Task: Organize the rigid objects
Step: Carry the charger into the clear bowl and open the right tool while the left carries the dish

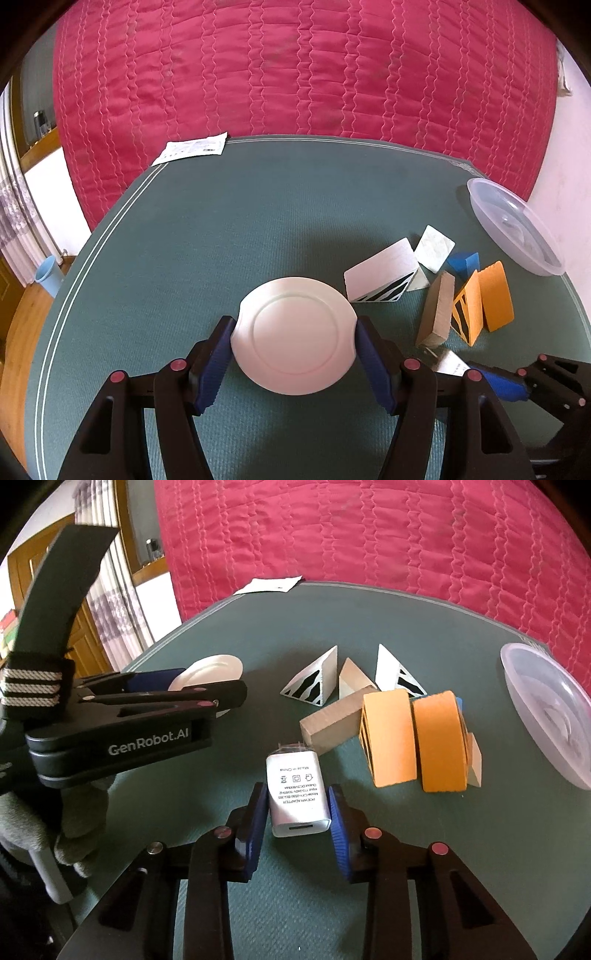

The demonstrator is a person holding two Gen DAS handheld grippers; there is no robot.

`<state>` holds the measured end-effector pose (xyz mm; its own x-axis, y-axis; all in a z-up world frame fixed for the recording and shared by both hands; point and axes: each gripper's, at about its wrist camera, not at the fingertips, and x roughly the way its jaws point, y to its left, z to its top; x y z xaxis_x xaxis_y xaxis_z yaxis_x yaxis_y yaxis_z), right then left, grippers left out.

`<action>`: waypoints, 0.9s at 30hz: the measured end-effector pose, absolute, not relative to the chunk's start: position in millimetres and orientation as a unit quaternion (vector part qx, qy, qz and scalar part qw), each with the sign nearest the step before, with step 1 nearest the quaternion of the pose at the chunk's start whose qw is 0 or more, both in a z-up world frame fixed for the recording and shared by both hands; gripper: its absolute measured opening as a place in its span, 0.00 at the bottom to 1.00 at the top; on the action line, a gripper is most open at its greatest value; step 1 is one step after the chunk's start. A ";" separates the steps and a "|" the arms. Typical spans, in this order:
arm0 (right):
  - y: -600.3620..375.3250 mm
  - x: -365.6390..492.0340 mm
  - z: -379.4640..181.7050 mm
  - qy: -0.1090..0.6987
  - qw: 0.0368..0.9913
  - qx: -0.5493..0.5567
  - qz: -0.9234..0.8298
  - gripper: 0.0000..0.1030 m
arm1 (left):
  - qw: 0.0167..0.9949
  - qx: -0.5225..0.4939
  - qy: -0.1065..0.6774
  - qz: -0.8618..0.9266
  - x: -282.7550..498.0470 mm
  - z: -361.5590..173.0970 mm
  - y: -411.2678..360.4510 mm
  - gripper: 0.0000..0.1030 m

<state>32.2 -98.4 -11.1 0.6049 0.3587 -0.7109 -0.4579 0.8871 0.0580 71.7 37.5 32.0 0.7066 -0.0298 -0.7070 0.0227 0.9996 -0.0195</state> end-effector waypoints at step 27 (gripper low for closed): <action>-170.3 29.3 24.8 0.349 0.917 0.022 0.192 0.30 | 0.935 0.055 0.350 0.006 53.8 36.8 13.7 0.66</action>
